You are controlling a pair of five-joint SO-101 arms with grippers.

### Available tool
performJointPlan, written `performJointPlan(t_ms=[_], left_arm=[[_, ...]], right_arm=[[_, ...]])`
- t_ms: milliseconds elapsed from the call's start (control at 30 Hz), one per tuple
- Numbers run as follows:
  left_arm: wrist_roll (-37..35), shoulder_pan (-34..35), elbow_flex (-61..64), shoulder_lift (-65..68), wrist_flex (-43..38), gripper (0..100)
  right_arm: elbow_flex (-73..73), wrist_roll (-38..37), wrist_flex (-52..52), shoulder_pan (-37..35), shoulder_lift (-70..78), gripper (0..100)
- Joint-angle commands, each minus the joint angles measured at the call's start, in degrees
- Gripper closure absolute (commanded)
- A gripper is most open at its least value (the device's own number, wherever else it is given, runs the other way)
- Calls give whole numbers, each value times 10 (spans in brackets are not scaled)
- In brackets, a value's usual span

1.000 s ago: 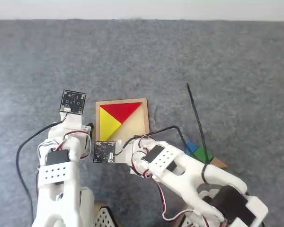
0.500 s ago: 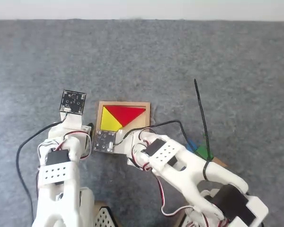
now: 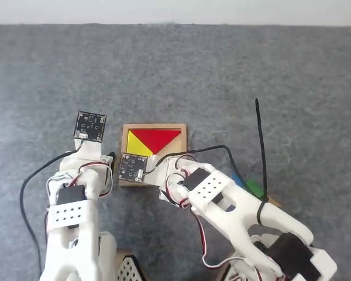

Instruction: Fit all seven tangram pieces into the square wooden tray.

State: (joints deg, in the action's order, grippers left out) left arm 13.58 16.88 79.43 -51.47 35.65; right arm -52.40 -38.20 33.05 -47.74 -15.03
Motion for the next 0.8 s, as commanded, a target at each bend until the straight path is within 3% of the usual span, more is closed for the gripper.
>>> performJointPlan(t_ms=[0, 167, 433, 633, 767], left_arm=[[2, 4, -15, -17, 2, 794], [2, 4, -15, -17, 2, 794], [2, 4, -15, -17, 2, 794], [2, 4, -15, -17, 2, 794], [2, 4, -15, -17, 2, 794]], right_arm=[[19, 8, 22, 9, -38, 928], [23, 8, 44, 5, -40, 731], [45, 10, 65, 7, -40, 724], [149, 68, 205, 52, -40, 724], [158, 98, 279, 40, -32, 724]])
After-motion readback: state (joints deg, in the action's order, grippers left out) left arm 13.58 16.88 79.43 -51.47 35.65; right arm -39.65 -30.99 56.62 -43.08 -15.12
